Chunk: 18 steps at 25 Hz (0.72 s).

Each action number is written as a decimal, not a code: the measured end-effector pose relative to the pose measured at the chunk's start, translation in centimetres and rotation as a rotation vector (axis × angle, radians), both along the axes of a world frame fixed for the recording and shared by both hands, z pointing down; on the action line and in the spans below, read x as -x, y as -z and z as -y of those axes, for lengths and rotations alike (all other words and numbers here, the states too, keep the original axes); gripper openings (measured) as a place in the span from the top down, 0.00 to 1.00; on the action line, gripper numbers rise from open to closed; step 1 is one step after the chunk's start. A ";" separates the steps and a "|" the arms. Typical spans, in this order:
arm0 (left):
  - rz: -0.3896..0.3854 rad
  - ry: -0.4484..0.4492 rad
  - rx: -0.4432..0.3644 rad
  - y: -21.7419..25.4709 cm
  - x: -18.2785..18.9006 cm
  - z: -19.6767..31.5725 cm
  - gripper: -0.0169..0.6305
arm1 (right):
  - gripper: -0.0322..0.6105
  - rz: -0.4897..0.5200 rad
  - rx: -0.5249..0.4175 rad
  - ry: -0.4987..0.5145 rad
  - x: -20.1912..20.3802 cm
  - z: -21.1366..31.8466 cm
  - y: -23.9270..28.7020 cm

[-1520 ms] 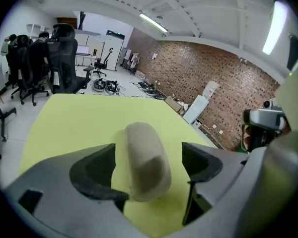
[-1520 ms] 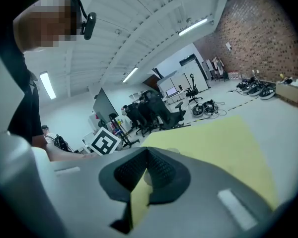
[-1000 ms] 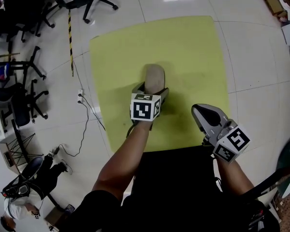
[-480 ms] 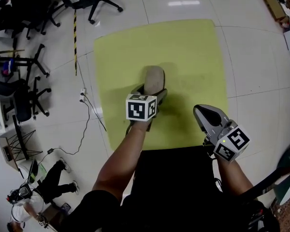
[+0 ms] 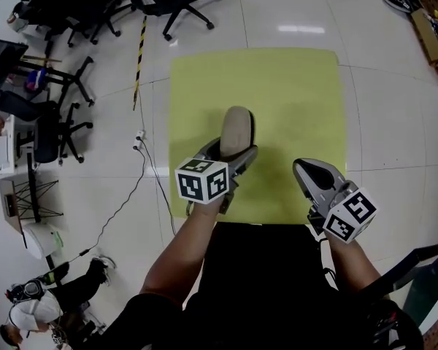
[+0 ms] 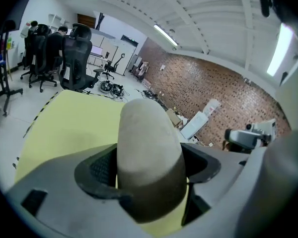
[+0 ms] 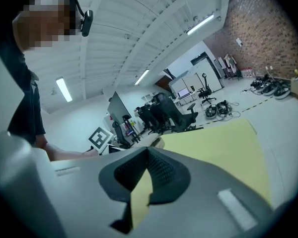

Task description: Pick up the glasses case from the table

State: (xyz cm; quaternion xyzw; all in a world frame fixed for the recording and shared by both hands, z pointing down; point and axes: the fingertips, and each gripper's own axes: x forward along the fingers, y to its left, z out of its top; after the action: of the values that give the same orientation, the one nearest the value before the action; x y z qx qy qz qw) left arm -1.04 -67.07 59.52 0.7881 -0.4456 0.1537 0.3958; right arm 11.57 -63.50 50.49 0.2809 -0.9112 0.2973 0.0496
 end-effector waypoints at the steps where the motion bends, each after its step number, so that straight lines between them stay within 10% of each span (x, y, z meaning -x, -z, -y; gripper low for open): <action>1: -0.018 0.007 -0.024 1.1 0.1 -0.2 0.38 | 0.95 0.008 -0.009 0.009 0.3 0.0 0.4; 18: -0.067 -0.014 -0.203 10.8 4.4 -5.1 0.38 | 0.95 0.004 -0.080 -0.043 3.1 -3.3 4.6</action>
State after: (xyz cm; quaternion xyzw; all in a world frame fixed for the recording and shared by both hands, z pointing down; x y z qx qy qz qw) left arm -5.47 -62.01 48.76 0.8319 -0.4400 0.0839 0.3276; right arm 8.42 -60.24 45.90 0.3015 -0.9162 0.2624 0.0301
